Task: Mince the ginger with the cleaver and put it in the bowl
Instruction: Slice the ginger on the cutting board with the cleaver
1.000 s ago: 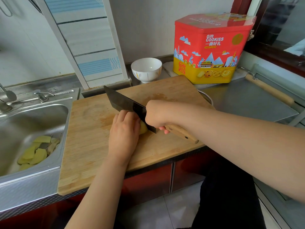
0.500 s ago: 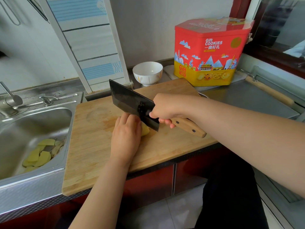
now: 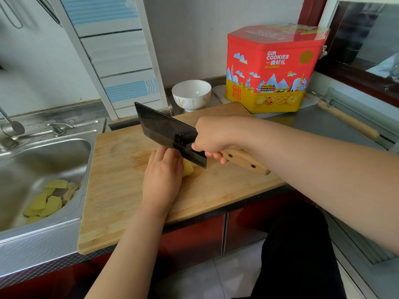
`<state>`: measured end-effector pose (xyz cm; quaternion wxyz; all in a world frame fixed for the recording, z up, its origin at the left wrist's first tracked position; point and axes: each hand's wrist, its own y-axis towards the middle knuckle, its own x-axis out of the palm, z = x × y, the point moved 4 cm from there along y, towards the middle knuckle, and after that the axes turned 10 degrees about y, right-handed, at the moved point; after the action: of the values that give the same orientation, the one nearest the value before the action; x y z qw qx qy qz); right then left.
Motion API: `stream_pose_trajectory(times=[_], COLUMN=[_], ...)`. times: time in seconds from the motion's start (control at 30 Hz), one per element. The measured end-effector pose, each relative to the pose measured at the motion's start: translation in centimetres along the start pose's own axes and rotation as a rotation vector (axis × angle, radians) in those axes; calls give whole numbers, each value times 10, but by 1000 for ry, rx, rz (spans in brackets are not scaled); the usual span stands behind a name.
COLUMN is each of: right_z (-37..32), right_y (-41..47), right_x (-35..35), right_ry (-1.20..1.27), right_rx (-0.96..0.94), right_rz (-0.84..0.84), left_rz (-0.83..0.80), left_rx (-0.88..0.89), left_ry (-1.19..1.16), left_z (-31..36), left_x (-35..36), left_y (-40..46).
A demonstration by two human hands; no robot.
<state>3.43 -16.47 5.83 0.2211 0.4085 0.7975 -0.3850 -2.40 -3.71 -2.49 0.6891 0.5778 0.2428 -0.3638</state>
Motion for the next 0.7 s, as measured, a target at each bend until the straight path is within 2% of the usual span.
stream_pose_trajectory(times=[0.33, 0.53, 0.7], right_z=[2, -2, 7], right_y=[12, 14, 17], right_x=[12, 26, 32], right_ry=[25, -105, -123], right_rx=[155, 130, 166], right_rz=[-91, -81, -56], left_rz=[-6, 10, 22], left_rx=[6, 10, 4], left_ry=[8, 38, 28], left_z=[-1, -3, -2], left_x=[2, 4, 3], left_y=[1, 2, 1])
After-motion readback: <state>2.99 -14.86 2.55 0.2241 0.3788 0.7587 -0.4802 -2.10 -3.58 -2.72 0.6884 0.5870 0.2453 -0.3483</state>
